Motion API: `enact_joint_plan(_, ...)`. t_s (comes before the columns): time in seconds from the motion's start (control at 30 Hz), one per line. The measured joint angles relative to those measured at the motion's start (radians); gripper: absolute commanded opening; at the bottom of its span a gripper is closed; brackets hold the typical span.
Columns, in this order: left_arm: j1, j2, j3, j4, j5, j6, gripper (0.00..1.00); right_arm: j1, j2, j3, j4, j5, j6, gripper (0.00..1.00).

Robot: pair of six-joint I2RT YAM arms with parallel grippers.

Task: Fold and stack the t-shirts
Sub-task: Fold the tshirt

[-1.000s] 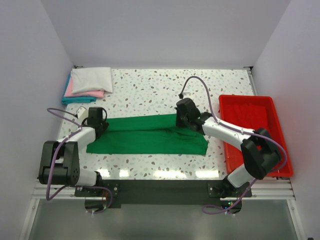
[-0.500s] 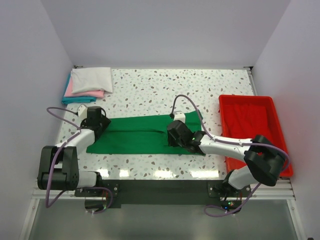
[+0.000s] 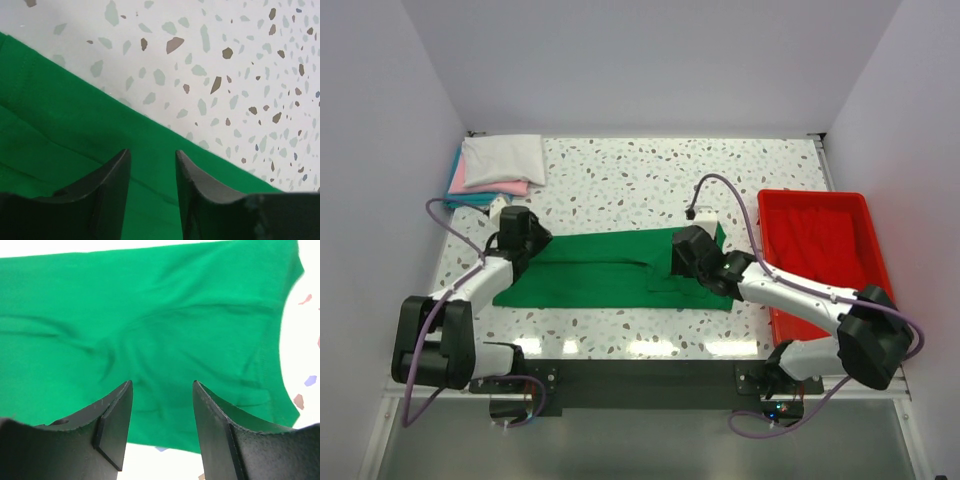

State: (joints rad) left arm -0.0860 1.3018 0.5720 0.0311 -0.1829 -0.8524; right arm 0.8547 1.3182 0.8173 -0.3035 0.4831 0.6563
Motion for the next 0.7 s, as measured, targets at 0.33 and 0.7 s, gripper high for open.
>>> enact_joint_plan(0.33,-0.187,0.054,0.004,-0.08,-0.158,-0.037,0.13,-0.201,0.203,-0.031,-0.003,-0.106,0.059,0.57)
enact_joint_plan(0.7,-0.299,0.047,-0.096,-0.024,-0.253,-0.118,0.11,-0.397,0.508,0.284,0.032,-0.237,-0.012,0.58)
